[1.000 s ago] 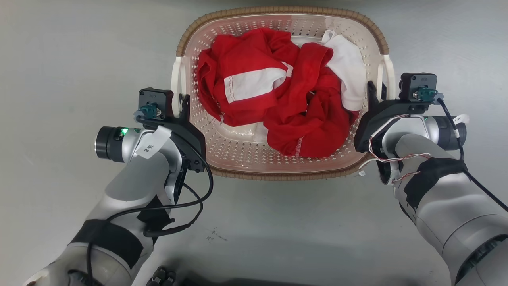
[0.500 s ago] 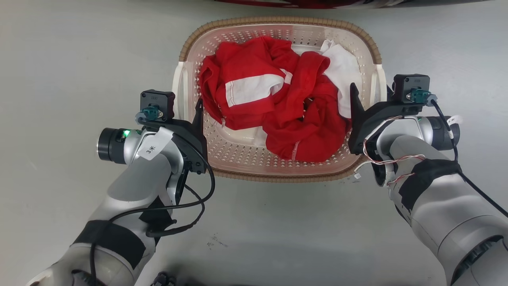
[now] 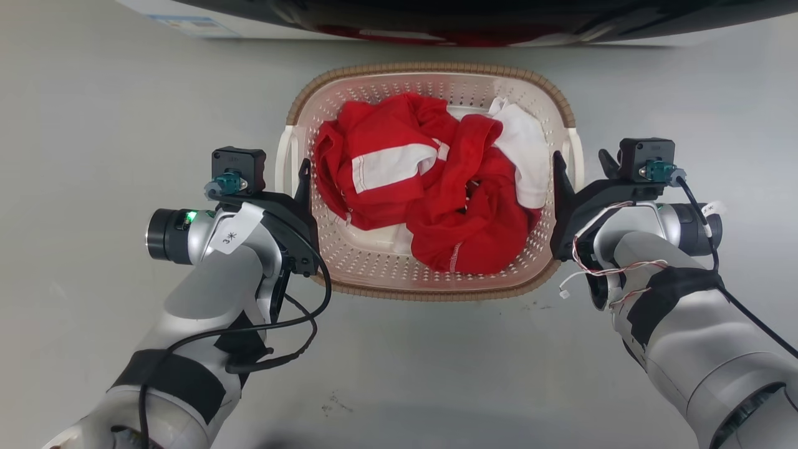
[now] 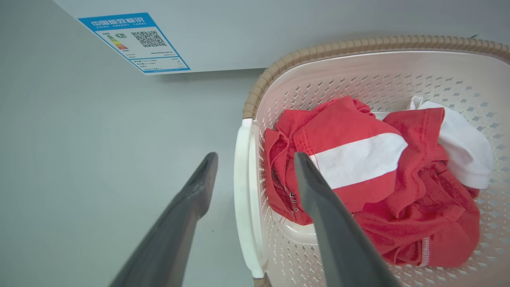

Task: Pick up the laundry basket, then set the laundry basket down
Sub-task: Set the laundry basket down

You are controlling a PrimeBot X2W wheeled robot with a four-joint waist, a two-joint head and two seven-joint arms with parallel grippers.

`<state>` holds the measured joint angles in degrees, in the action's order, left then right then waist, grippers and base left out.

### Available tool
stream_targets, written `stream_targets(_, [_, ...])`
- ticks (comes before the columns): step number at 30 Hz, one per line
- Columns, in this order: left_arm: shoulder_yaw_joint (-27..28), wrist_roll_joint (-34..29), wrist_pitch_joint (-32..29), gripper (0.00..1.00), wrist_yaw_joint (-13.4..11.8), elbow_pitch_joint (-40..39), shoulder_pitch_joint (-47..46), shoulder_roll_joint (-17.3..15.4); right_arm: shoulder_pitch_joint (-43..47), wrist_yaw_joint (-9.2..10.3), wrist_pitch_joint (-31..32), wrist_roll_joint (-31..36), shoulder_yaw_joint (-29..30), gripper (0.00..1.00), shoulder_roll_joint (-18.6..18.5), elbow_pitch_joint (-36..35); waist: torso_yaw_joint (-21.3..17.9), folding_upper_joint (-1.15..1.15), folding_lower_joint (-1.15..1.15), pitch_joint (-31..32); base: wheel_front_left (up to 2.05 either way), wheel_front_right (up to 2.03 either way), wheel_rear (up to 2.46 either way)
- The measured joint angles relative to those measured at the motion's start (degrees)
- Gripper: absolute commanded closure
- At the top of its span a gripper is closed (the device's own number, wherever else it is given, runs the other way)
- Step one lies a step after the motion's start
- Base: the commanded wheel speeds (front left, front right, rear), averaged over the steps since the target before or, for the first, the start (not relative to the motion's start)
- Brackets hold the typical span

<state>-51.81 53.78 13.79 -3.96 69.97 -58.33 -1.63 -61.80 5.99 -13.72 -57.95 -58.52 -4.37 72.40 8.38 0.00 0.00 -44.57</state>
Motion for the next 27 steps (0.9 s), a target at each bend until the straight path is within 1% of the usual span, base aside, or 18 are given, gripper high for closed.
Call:
stream_targets(4, [0.37, 0.01, 0.21, 0.00, 0.55, 0.08, 0.14, -0.04, 0.62, -0.77, -0.05, -0.01, 0.13, 0.00, 0.01, 0.11, -0.27, 0.00, 0.00, 2.02, 0.00, 0.00, 0.00])
stream_targets(10, [1.86, 0.49, 0.51, 0.00, 1.52, 0.07, 1.30, -0.98, 1.36, -2.47, -0.51, 0.01, 0.27, 0.00, -0.12, -0.03, -0.68, 0.00, 0.00, 5.61, 0.00, 0.00, 0.00])
stream_targets(17, [3.47, 0.49, 0.51, 0.00, 1.53, -1.02, 3.96, -2.34, 2.25, -4.00, -0.57, 0.43, 0.90, 0.00, -0.25, -1.92, -1.12, 0.00, 0.00, 10.44, 0.00, 0.00, 0.00])
stream_targets(23, [5.05, -0.14, 0.51, 0.00, 1.33, -3.64, 7.12, -3.41, 4.59, -4.48, -0.57, 0.54, 2.99, 0.00, -0.30, -4.89, -1.52, 0.00, 0.00, 14.94, 0.00, 0.00, 0.00])
stream_targets(27, [6.34, -1.09, 0.51, 0.00, 0.19, -5.79, 9.56, -4.08, 6.37, -4.47, -0.57, 1.12, 4.48, 0.00, -0.27, -7.40, -1.81, 0.00, 0.00, 18.04, 0.00, 0.00, 0.00])
